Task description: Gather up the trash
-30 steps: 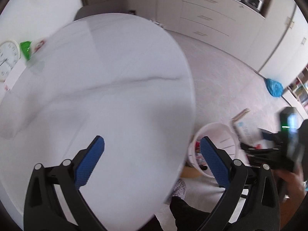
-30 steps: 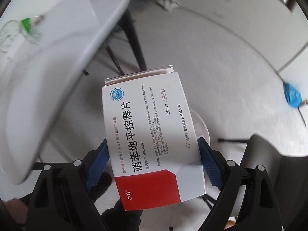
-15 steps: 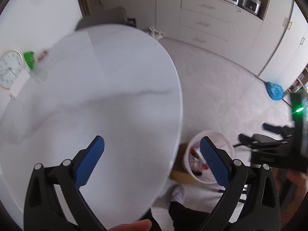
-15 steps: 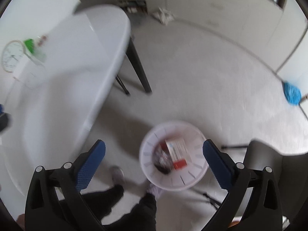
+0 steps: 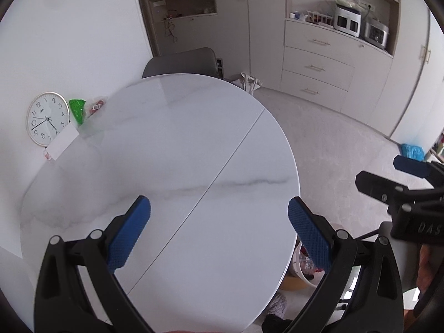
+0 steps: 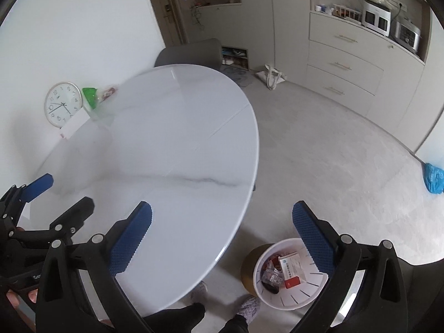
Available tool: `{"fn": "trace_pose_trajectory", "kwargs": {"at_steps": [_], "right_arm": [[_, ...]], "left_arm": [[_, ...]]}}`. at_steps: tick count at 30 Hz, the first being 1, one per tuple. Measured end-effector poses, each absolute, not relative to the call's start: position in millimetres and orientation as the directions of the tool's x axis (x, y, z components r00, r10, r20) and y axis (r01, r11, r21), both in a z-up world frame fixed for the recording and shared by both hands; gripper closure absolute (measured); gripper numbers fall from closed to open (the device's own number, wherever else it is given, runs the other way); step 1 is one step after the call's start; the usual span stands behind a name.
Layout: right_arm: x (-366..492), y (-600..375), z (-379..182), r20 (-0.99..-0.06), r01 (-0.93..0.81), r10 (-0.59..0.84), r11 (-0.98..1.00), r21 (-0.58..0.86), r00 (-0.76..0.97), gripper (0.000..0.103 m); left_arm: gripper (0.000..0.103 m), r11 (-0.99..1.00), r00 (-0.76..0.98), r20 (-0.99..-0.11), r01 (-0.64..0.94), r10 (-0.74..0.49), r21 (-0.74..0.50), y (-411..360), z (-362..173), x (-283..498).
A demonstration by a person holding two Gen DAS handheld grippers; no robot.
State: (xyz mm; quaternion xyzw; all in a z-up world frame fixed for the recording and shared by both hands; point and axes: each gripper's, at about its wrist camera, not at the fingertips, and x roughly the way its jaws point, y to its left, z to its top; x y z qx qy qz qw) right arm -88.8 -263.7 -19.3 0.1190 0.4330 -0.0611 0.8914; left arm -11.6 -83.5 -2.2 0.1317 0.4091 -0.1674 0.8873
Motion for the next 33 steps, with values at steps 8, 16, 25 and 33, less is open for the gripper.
{"fn": "trace_pose_trajectory", "kwargs": {"at_steps": [8, 16, 25, 33], "right_arm": [[-86, -253, -12, -0.788, 0.198, -0.011, 0.970, 0.141, 0.615, 0.002], [-86, -252, -13, -0.799, 0.198, -0.024, 0.973, 0.120, 0.601, 0.002], [-90, -252, -12, -0.797, 0.206, -0.034, 0.972, 0.115, 0.603, 0.002], [-92, -254, -11, -0.794, 0.211, -0.041, 0.971, 0.111, 0.606, 0.002]], "left_arm": [[0.008, 0.921, 0.589, -0.783, 0.386, -0.200, 0.056, -72, -6, -1], [0.008, 0.920, 0.571, -0.794, 0.390, -0.209, 0.039, -71, -9, 2], [0.008, 0.918, 0.577, -0.790, 0.394, -0.210, 0.044, -69, -8, 0], [0.008, 0.916, 0.577, -0.790, 0.399, -0.210, 0.048, -68, -8, -1]]}}
